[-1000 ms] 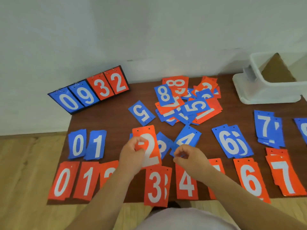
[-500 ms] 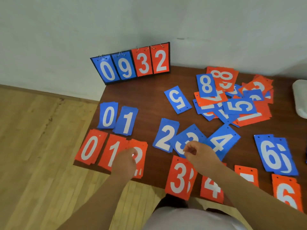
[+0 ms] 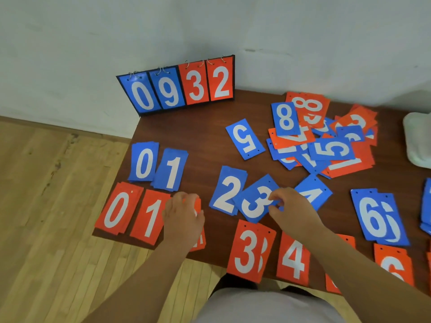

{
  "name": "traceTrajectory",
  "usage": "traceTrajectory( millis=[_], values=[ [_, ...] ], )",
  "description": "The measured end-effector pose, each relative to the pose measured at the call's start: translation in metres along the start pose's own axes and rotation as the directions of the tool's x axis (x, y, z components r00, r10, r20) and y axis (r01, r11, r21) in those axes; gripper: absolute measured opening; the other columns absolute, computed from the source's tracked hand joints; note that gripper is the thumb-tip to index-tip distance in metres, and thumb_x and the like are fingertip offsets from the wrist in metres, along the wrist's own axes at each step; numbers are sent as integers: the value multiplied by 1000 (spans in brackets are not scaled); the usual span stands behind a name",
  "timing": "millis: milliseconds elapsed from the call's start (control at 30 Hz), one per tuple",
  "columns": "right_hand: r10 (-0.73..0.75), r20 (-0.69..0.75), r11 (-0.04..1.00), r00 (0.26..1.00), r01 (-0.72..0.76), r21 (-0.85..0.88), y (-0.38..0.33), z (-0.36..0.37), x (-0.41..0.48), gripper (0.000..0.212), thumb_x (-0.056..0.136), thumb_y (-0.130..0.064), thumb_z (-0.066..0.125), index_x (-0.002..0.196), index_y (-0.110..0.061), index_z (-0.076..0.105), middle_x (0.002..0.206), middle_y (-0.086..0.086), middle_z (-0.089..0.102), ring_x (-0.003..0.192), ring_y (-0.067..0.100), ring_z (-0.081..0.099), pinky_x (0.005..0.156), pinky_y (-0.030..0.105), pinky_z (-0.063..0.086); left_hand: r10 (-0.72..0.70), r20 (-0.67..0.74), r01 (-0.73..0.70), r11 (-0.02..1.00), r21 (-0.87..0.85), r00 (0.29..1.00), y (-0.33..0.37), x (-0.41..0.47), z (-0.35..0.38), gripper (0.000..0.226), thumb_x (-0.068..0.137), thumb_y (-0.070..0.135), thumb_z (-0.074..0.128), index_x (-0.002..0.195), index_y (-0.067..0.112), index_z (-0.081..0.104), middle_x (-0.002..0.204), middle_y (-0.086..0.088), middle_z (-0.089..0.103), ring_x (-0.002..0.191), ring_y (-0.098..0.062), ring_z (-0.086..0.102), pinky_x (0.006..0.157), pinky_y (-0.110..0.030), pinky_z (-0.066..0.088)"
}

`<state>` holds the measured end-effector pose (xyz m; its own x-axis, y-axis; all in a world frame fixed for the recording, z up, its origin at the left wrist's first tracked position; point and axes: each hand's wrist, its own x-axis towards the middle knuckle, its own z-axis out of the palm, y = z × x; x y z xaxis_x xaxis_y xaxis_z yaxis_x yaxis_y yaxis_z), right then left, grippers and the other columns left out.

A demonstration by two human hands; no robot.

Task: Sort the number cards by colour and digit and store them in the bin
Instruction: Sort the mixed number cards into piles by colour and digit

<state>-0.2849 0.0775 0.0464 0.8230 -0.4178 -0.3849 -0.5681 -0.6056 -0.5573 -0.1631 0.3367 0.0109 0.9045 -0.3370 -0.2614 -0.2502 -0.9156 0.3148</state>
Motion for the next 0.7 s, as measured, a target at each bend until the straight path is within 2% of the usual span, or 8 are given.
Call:
traceTrajectory(
  millis=[133, 300, 400, 533, 633, 700],
  values=[
    [50, -37, 998, 998, -48, 41, 20, -18, 4, 22, 93, -24, 67, 114, -27, 63, 113, -11, 54, 99, 7, 55, 80, 23, 43, 78, 22, -78, 997, -16, 997, 34, 30, -6, 48, 92, 40, 66, 136, 28, 51, 138, -1, 47, 129, -23, 43, 105, -38, 44],
    [160, -105, 985, 982, -152, 80, 54, -46, 17, 24, 93, -21, 67, 117, -23, 65, 116, -8, 55, 97, 11, 56, 80, 26, 42, 87, 89, -85, 996, -31, 992, 79, 75, -6, 56, 91, 44, 68, 141, 31, 47, 139, -2, 44, 129, -26, 44, 103, -43, 47],
    [218, -140, 975, 966, -209, 76, 84, -69, 37, 27, 91, -21, 68, 117, -21, 65, 121, -2, 56, 105, 19, 59, 81, 29, 42, 64, 135, -60, 998, -32, 989, 106, 107, -7, 64, 89, 47, 70, 145, 32, 42, 144, -3, 39, 132, -27, 43, 105, -44, 46],
    [256, -143, 965, 956, -260, -13, 122, -109, 87, 27, 87, -22, 69, 113, -20, 65, 122, 8, 58, 93, 29, 63, 76, 36, 51, 83, 166, -98, 992, 80, 983, 140, 165, -9, 76, 85, 50, 74, 149, 32, 36, 149, -6, 36, 135, -31, 40, 105, -47, 43],
    [176, -158, 969, 972, -199, -144, 139, -138, 135, 38, 84, -17, 74, 120, -18, 63, 132, 11, 53, 110, 33, 59, 90, 41, 52, 155, 179, -182, 972, 147, 972, 158, 210, -9, 84, 80, 50, 79, 150, 31, 36, 149, -7, 38, 132, -34, 41, 104, -48, 43],
    [115, -119, 954, 986, -142, -262, 149, -147, 165, 44, 81, -17, 76, 123, -18, 60, 136, 10, 48, 119, 33, 52, 91, 44, 52, 179, 181, -212, 960, 183, 967, 166, 236, -7, 90, 76, 50, 83, 150, 31, 35, 149, -7, 39, 133, -34, 41, 105, -48, 43]
  ],
)
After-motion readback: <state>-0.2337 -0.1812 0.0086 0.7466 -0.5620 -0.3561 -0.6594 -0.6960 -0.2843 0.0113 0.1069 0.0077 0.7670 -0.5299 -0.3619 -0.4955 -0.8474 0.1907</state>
